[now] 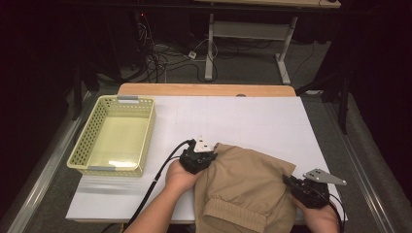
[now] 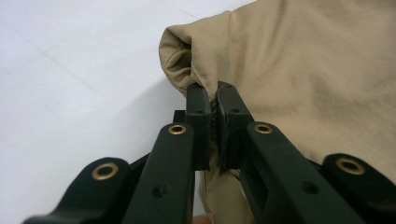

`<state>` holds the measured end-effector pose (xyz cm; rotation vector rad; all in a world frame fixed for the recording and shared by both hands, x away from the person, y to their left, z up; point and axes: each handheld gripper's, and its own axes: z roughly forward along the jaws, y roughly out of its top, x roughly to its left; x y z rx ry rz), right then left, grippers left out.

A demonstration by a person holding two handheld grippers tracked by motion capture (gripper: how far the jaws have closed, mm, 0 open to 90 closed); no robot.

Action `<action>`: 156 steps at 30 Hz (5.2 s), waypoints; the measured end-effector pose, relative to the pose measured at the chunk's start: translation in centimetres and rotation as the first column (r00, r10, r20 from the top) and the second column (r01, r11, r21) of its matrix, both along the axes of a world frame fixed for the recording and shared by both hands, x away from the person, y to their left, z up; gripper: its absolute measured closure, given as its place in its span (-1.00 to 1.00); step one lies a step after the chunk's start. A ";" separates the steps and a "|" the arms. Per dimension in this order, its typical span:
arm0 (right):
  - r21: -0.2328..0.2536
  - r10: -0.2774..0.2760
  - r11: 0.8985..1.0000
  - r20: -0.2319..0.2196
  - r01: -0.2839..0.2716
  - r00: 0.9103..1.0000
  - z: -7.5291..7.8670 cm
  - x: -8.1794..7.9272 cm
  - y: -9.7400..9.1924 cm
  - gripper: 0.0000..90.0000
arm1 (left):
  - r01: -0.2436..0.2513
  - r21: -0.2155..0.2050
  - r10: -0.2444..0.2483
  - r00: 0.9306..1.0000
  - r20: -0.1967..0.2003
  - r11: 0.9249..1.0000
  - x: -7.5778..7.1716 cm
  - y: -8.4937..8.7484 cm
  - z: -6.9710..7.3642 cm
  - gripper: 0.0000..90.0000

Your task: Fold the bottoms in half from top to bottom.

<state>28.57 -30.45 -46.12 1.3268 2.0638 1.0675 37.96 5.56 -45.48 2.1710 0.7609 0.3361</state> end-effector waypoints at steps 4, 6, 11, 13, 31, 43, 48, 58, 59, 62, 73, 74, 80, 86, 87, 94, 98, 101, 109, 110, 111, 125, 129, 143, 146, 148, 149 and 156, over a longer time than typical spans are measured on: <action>0.005 0.018 1.000 0.036 -0.019 0.999 0.7 0.9 1.3 0.86 | -0.028 0.010 0.028 1.000 0.008 1.000 1.2 1.0 0.9 0.85; 0.010 0.021 1.000 0.048 -0.021 0.999 0.9 1.6 1.8 0.86 | -0.041 0.018 0.040 0.999 0.018 0.999 1.9 1.3 1.5 0.85; 0.047 0.006 0.999 0.103 -0.011 0.995 2.8 3.3 2.3 0.86 | -0.077 -0.005 0.078 0.995 0.068 0.997 3.7 1.7 4.0 0.85; 0.047 0.002 0.999 0.126 -0.008 0.992 3.5 4.1 2.5 0.86 | -0.106 -0.008 0.106 0.991 0.077 0.994 4.6 1.6 4.4 0.82; 0.033 0.028 0.999 0.075 -0.031 0.997 1.9 -0.2 0.6 0.30 | -0.077 -0.104 0.082 0.996 0.042 0.992 -4.8 5.9 1.1 0.11; 0.053 0.242 0.968 0.079 -0.247 0.967 -0.1 -5.0 7.0 0.10 | -0.028 -0.103 0.031 0.999 0.024 0.994 -9.9 6.0 -1.7 0.04; -0.065 0.288 0.957 0.068 -0.284 0.955 -0.9 -4.8 9.5 0.24 | -0.039 -0.063 0.039 0.999 0.012 0.997 -9.7 4.9 -2.4 0.23; -0.112 0.323 0.942 0.056 -0.316 0.945 -1.3 -4.8 10.1 0.89 | -0.034 -0.079 0.034 0.999 0.000 0.996 -9.9 5.5 -2.5 0.26; -0.119 0.322 0.942 0.059 -0.313 0.945 -1.4 -4.9 10.2 0.91 | -0.034 -0.078 0.034 0.999 0.002 0.996 -9.9 5.4 -2.5 0.26; -0.128 0.326 0.940 0.064 -0.317 0.943 -1.3 -5.0 10.2 0.97 | -0.036 -0.074 0.037 0.999 0.009 0.997 -9.9 5.4 -2.3 0.27; -0.164 0.341 0.935 0.163 -0.315 0.926 1.5 -8.5 10.2 0.97 | -0.037 -0.065 0.039 0.999 0.028 0.997 -9.8 5.2 -2.0 0.27; -0.166 0.343 0.934 0.160 -0.317 0.926 1.5 -8.7 10.2 0.97 | -0.035 -0.061 0.037 0.999 0.028 0.997 -9.8 5.2 -2.0 0.27; -0.162 0.359 0.925 0.069 -0.344 0.931 -0.9 -8.2 10.4 0.97 | -0.037 -0.048 0.039 0.998 0.039 0.998 -9.9 5.1 -1.9 0.27; -0.172 0.368 0.919 0.059 -0.354 0.928 -1.4 -8.3 10.6 0.96 | -0.026 -0.021 0.027 0.999 0.031 0.999 -10.0 5.0 -2.0 0.51; -0.169 0.368 0.920 0.055 -0.354 0.928 -1.5 -8.3 10.6 0.96 | -0.028 -0.018 0.028 0.999 0.035 0.999 -10.1 4.9 -2.0 0.57; -0.161 0.373 0.920 0.071 -0.358 0.925 -1.0 -8.4 10.4 0.96 | -0.017 -0.038 0.018 1.000 0.018 0.999 -10.9 5.0 -0.4 0.75; -0.148 0.380 0.919 0.078 -0.366 0.922 -0.6 -8.5 10.1 0.96 | -0.013 0.004 0.013 1.000 0.009 1.000 -11.5 5.0 0.6 0.75; -0.150 0.390 0.914 0.079 -0.376 0.917 -0.6 -8.7 10.3 0.96 | -0.021 0.019 0.021 1.000 -0.001 1.000 -12.0 5.3 0.0 0.75; -0.162 0.409 0.905 0.071 -0.395 0.910 -0.8 -9.0 10.6 0.96 | -0.036 -0.026 0.035 0.999 -0.027 0.999 -12.3 6.1 -1.6 0.75; -0.162 0.413 0.903 0.068 -0.398 0.908 -0.8 -9.1 10.6 0.96 | -0.040 -0.025 0.040 0.999 -0.023 0.999 -12.5 6.1 -1.8 0.75; -0.166 0.416 0.901 0.067 -0.401 0.907 -0.8 -9.2 10.7 0.96 | -0.047 -0.022 0.047 0.999 -0.020 0.999 -12.5 6.0 -2.0 0.72; -0.102 0.416 0.908 0.111 -0.406 0.902 -0.4 -9.1 10.1 0.36 | -0.125 -0.087 0.116 0.987 -0.108 0.988 -11.6 7.0 -2.7 -0.10; -0.078 0.391 0.920 0.154 -0.383 0.908 0.3 -9.1 9.6 0.19 | -0.126 -0.079 0.114 0.984 -0.135 0.989 -11.4 7.0 -3.0 -0.10; -0.052 0.244 0.970 0.154 -0.238 0.958 -0.2 -6.8 5.2 0.01 | -0.122 -0.086 0.102 0.973 -0.208 0.989 -11.5 6.4 -3.1 0.05; -0.049 0.218 0.976 0.153 -0.213 0.964 -0.4 -6.2 4.6 -0.06 | -0.118 -0.092 0.097 0.973 -0.208 0.989 -11.7 5.9 -3.2 0.16; -0.038 0.197 0.980 0.151 -0.194 0.969 -0.5 -5.9 4.3 -0.11 | -0.119 -0.075 0.102 0.975 -0.200 0.990 -11.8 5.5 -3.1 0.23; -0.037 0.193 0.981 0.150 -0.190 0.970 -0.5 -5.8 4.2 -0.12 | -0.121 -0.071 0.105 0.975 -0.197 0.990 -11.8 5.4 -3.1 0.26; -0.038 0.191 0.982 0.149 -0.187 0.970 -0.5 -5.5 4.3 -0.14 | -0.128 -0.088 0.109 0.975 -0.194 0.988 -11.7 5.3 -3.2 0.55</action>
